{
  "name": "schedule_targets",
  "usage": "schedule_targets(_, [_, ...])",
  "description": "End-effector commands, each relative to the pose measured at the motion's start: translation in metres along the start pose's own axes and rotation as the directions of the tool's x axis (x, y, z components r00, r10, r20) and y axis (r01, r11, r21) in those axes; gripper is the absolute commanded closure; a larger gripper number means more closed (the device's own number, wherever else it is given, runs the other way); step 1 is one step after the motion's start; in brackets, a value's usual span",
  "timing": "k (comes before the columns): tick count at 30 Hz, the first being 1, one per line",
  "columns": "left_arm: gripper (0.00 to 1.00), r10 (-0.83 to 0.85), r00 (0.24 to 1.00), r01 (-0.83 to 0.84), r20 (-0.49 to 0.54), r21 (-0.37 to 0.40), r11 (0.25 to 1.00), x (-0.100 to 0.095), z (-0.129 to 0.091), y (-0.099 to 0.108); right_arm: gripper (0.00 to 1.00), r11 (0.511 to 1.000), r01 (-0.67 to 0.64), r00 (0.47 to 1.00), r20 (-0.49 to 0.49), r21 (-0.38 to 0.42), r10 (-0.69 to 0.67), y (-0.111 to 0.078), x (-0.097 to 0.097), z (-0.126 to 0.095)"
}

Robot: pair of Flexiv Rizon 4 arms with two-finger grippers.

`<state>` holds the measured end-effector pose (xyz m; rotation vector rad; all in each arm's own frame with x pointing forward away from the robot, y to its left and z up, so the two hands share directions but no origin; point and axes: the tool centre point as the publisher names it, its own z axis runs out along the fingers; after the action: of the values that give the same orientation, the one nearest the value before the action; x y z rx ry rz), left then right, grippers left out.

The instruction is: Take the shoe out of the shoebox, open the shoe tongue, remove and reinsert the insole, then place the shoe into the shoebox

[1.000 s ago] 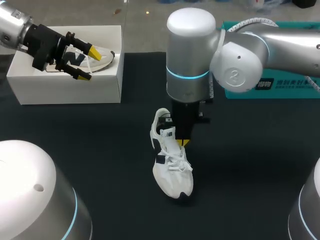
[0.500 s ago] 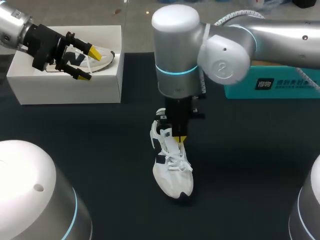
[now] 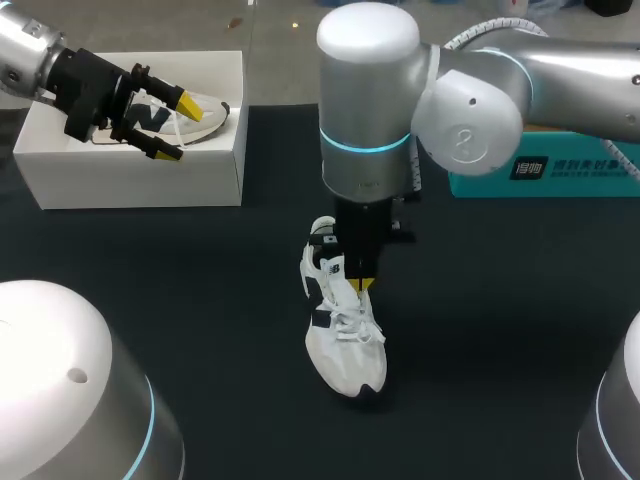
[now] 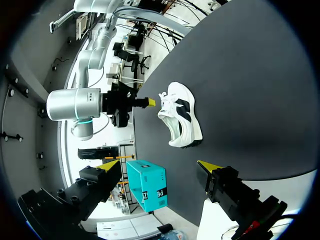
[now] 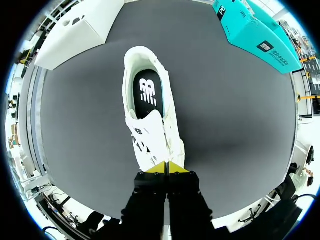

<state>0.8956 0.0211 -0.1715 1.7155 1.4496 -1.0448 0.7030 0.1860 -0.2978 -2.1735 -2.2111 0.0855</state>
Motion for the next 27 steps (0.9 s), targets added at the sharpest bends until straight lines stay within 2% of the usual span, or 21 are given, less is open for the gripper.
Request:
schedule_targets(1, [0.00, 0.001, 1.000, -0.001, -0.003, 0.001, 1.000, 0.000, -0.001, 0.000, 1.00, 1.000, 0.007, 1.000, -0.006, 0.012, -0.007, 0.005, 0.009, 0.011])
schedule_targets(16, [0.00, 0.001, 1.000, -0.001, -0.003, 0.001, 1.000, 0.000, -0.001, 0.000, 1.00, 0.999, -0.005, 1.000, 0.007, 0.046, 0.005, 0.040, 0.020, 0.043])
schedule_targets(24, [0.00, 0.001, 1.000, -0.001, -0.003, 0.001, 1.000, 0.000, -0.001, 0.000, 1.00, 1.000, 0.010, 1.000, -0.010, -0.012, -0.010, 0.033, 0.017, 0.015])
schedule_targets(27, [0.00, 0.001, 1.000, -0.001, -0.003, 0.001, 1.000, 0.000, -0.001, 0.000, 1.00, 1.000, 0.023, 1.000, -0.021, -0.021, -0.023, 0.030, 0.019, 0.017])
